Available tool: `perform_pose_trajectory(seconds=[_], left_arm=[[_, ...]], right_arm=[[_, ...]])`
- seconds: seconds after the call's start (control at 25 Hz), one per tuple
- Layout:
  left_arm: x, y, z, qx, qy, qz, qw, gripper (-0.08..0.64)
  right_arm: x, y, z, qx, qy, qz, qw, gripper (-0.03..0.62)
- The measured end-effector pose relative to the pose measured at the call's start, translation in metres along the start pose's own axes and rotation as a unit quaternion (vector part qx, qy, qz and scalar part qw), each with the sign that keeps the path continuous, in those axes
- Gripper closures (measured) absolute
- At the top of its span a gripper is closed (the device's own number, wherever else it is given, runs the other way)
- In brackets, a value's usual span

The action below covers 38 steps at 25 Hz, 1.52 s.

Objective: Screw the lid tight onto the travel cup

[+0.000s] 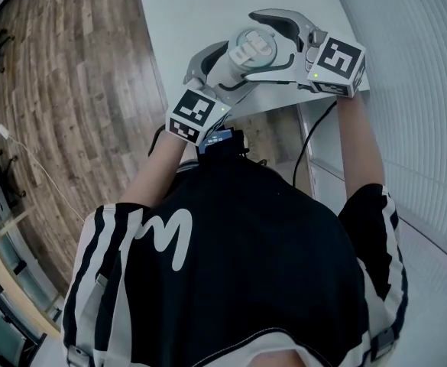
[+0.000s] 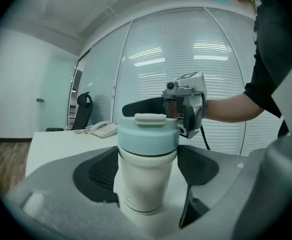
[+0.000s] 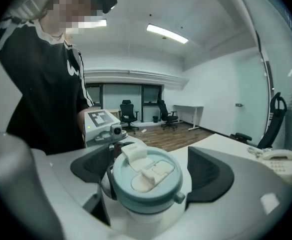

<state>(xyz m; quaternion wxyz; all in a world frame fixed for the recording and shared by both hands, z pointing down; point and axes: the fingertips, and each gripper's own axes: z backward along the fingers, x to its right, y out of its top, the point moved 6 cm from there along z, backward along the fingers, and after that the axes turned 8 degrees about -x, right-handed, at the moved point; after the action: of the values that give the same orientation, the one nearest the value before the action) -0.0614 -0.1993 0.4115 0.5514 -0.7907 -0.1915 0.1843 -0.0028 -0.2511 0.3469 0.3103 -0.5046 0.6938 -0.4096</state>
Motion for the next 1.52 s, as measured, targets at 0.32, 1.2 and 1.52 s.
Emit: perform_pose_trajectory(seconds=[0.32,1.2,1.52], left_arm=[[0.002,0.001,0.001,0.002,0.002,-0.001,1.0,0.181],[0.004,0.005,0.0,-0.001,0.024,0.004,0.9997,0.181],[0.005,0.006,0.001,-0.002,0.012,-0.004,0.9999,0.181]], right_arm=[[-0.004,-0.005,-0.004,0.032,-0.055,-0.03,0.998,0.175],[-0.017,-0.001,-0.012,0.011,-0.339,-0.156,0.928,0.179],[-0.011,0.007,0.009,-0.008,-0.042,-0.037,0.998,0.103]])
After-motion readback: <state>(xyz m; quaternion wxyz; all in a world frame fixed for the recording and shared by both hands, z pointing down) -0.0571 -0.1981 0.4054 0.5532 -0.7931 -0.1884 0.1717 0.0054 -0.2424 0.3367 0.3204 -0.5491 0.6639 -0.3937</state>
